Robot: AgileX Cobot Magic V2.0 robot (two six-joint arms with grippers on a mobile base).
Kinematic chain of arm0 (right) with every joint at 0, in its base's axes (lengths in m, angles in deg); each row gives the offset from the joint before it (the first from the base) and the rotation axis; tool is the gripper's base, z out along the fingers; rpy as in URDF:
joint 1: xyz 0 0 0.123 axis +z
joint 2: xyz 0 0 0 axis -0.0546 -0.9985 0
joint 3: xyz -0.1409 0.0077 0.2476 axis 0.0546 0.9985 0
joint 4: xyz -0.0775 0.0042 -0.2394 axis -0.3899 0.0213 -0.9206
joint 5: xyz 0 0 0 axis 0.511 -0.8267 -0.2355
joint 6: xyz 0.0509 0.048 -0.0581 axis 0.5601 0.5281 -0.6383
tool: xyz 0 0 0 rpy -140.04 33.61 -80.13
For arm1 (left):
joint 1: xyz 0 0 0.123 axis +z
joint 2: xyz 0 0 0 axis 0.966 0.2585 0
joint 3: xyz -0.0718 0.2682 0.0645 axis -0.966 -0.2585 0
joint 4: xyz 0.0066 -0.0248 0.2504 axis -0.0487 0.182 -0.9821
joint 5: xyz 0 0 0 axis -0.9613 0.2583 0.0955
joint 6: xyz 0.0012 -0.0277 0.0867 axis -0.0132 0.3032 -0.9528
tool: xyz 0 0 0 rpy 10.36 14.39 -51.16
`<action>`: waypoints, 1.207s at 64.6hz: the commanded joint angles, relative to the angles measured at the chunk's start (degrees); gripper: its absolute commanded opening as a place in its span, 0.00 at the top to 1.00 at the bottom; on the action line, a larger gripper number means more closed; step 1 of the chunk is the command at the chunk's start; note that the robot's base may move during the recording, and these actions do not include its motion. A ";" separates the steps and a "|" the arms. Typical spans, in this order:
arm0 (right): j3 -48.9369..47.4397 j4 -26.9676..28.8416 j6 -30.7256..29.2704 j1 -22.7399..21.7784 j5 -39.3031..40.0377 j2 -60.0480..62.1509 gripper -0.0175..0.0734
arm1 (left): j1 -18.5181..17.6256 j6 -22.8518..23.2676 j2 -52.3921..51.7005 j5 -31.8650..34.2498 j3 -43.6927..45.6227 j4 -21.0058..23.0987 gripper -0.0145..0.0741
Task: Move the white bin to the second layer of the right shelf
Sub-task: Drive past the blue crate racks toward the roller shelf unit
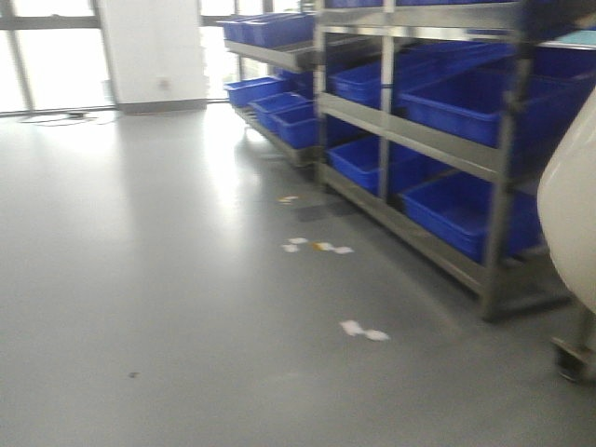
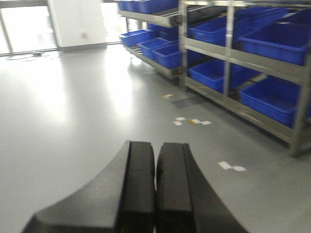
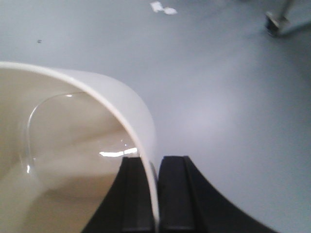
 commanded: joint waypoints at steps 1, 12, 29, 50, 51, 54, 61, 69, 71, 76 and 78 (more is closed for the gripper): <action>-1.79 0.59 -0.22 -0.30 4.62 0.08 0.76 | -0.20 0.17 -0.87 4.98 -2.11 0.00 0.74; -1.79 0.59 -0.22 -0.30 4.62 0.08 0.76 | -0.20 0.17 -0.87 4.98 -2.11 0.00 0.74; -1.79 0.59 -0.22 -0.30 4.67 0.08 0.76 | -0.20 0.17 -0.87 4.98 -2.11 0.00 0.74; -1.79 0.59 -0.22 -0.30 4.67 0.08 0.76 | -0.20 0.17 -0.87 4.98 -2.11 0.00 0.74; -1.79 0.59 -0.22 -0.30 4.67 0.08 0.76 | -0.20 0.17 -0.87 4.98 -2.11 0.00 0.74; -1.79 0.59 -0.22 -0.30 4.67 0.08 0.76 | -0.20 0.17 -0.87 4.98 -2.11 0.00 0.74; -1.79 0.59 -0.22 -0.30 4.67 0.08 0.76 | -0.20 0.17 -0.87 4.98 -2.11 0.00 0.74; -1.79 0.59 -0.22 -0.30 4.67 0.08 0.76 | -0.20 0.17 -0.87 4.98 -2.11 0.00 0.74; -1.79 0.59 -0.22 -0.30 4.67 0.08 0.76 | -0.20 0.17 -0.87 4.98 -2.11 0.00 0.74; -1.79 0.59 -0.22 -0.30 4.67 0.08 0.76 | -0.20 0.17 -0.87 4.98 -2.11 0.00 0.74; -1.79 0.59 -0.22 -0.30 4.67 0.08 0.76 | -0.20 0.17 -0.87 4.98 -2.11 0.00 0.74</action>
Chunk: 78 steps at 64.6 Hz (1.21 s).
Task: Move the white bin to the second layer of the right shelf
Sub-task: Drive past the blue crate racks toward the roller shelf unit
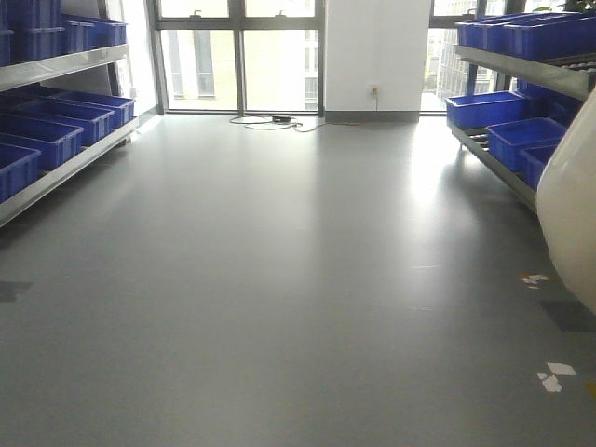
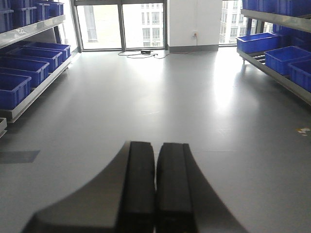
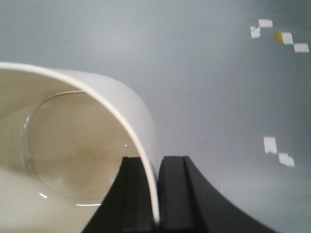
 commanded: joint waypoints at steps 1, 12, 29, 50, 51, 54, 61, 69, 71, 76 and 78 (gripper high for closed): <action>-1.79 0.48 -0.22 -0.30 4.67 0.08 0.76 | -0.20 0.17 -0.87 4.98 -2.11 0.00 0.74; -1.79 0.48 -0.22 -0.30 4.67 0.08 0.76 | -0.20 0.17 -0.87 4.98 -2.11 0.00 0.74; -1.79 0.48 -0.22 -0.30 4.67 0.08 0.76 | -0.20 0.17 -0.87 4.98 -2.11 0.00 0.74; -1.79 0.48 -0.22 -0.30 4.67 0.08 0.76 | -0.20 0.17 -0.87 4.98 -2.11 0.00 0.74; -1.79 0.48 -0.22 -0.30 4.67 0.08 0.76 | -0.20 0.17 -0.87 4.98 -2.11 0.00 0.74; -1.79 0.48 -0.22 -0.30 4.67 0.08 0.76 | -0.20 0.17 -0.87 4.98 -2.11 0.00 0.74; -1.79 0.48 -0.22 -0.30 4.67 0.08 0.76 | -0.20 0.17 -0.87 4.98 -2.11 0.00 0.74; -1.79 0.48 -0.22 -0.30 4.67 0.08 0.76 | -0.20 0.17 -0.87 4.98 -2.11 0.00 0.74; -1.79 0.48 -0.22 -0.30 4.67 0.08 0.76 | -0.20 0.17 -0.87 4.98 -2.11 0.00 0.74; -1.79 0.48 -0.22 -0.30 4.67 0.08 0.76 | -0.20 0.17 -0.87 4.98 -2.11 0.00 0.74; -1.79 0.48 -0.22 -0.30 4.67 0.08 0.76 | -0.20 0.17 -0.87 4.98 -2.11 0.00 0.74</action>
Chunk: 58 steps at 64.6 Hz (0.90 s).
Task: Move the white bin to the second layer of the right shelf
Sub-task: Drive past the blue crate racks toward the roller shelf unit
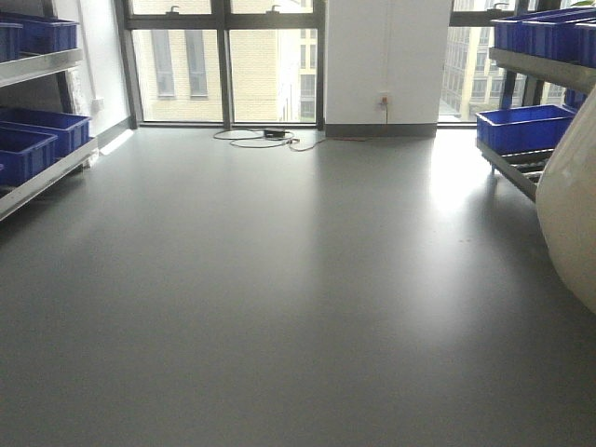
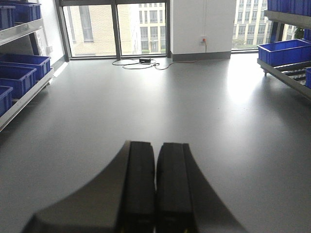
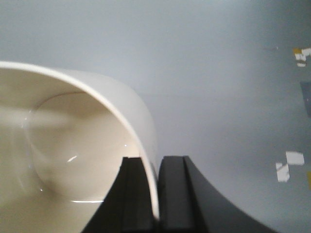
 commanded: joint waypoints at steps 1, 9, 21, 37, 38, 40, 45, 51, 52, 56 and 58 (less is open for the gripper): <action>-1.79 0.48 -0.22 -0.30 4.67 0.08 0.76 | -0.20 0.17 -0.87 4.98 -2.11 0.00 0.74; -1.79 0.48 -0.22 -0.30 4.67 0.08 0.76 | -0.20 0.17 -0.87 4.98 -2.11 0.00 0.74; -1.79 0.48 -0.22 -0.30 4.67 0.08 0.76 | -0.20 0.17 -0.87 4.98 -2.11 0.00 0.74; -1.79 0.48 -0.22 -0.30 4.61 0.08 0.76 | -0.20 0.17 -0.87 4.98 -2.11 0.00 0.74; -1.79 0.48 -0.22 -0.30 4.61 0.08 0.76 | -0.20 0.17 -0.87 4.98 -2.11 0.00 0.74; -1.79 0.48 -0.22 -0.30 4.61 0.08 0.76 | -0.20 0.17 -0.87 4.98 -2.11 0.00 0.74; -1.79 0.48 -0.22 -0.30 4.61 0.08 0.76 | -0.20 0.17 -0.87 4.98 -2.11 0.00 0.74; -1.79 0.48 -0.22 -0.30 4.61 0.08 0.76 | -0.20 0.17 -0.87 4.98 -2.11 0.00 0.74; -1.79 0.48 -0.22 -0.30 4.61 0.08 0.76 | -0.20 0.17 -0.87 4.98 -2.11 0.00 0.74; -1.79 0.48 -0.22 -0.30 4.61 0.08 0.76 | -0.20 0.17 -0.87 4.98 -2.11 0.00 0.74; -1.79 0.48 -0.22 -0.30 4.67 0.08 0.76 | -0.20 0.17 -0.87 4.98 -2.11 0.00 0.74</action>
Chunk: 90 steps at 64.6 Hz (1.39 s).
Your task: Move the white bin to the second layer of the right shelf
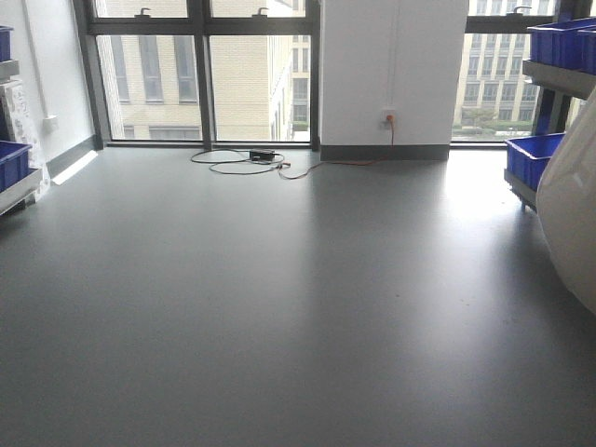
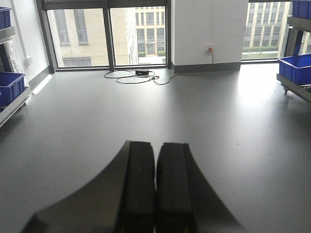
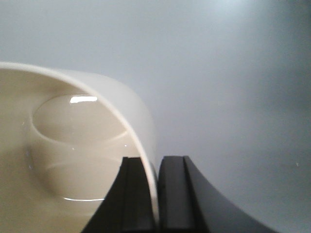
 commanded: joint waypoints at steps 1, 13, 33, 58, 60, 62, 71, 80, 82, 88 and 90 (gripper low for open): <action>-1.79 0.48 -0.22 -0.30 4.67 0.08 0.76 | -0.20 0.17 -0.87 4.98 -2.11 0.00 0.74; -1.79 0.48 -0.22 -0.30 4.67 0.08 0.76 | -0.20 0.17 -0.87 4.98 -2.11 0.00 0.74; -1.79 0.48 -0.22 -0.30 4.62 0.08 0.76 | -0.20 0.17 -0.87 4.98 -2.11 0.00 0.74; -1.79 0.48 -0.22 -0.30 4.80 -0.05 0.76 | -0.20 0.17 -0.87 4.98 -2.11 0.00 0.74; -1.79 0.48 -0.22 -0.30 4.80 -0.05 0.76 | -0.20 0.17 -0.87 4.98 -2.11 0.00 0.74; -1.79 0.48 -0.22 -0.30 4.80 -0.05 0.76 | -0.20 0.17 -0.87 4.98 -2.11 0.00 0.74; -1.79 0.54 -0.22 -0.30 4.86 -0.05 0.76 | -0.20 0.17 -0.87 4.87 -2.11 0.00 0.74; -1.79 0.54 -0.22 -0.30 4.85 -0.24 0.76 | -0.20 0.17 -0.87 4.87 -2.11 0.00 0.74; -1.79 0.54 -0.22 -0.30 4.85 -0.38 0.76 | -0.20 0.17 -0.87 4.87 -2.11 0.00 0.74; -1.79 0.54 -0.22 -0.30 4.85 -0.58 0.76 | -0.20 0.17 -0.87 4.87 -2.11 0.00 0.74; -1.79 0.54 -0.22 -0.30 4.85 -0.58 0.76 | -0.20 0.17 -0.87 4.87 -2.11 0.00 0.74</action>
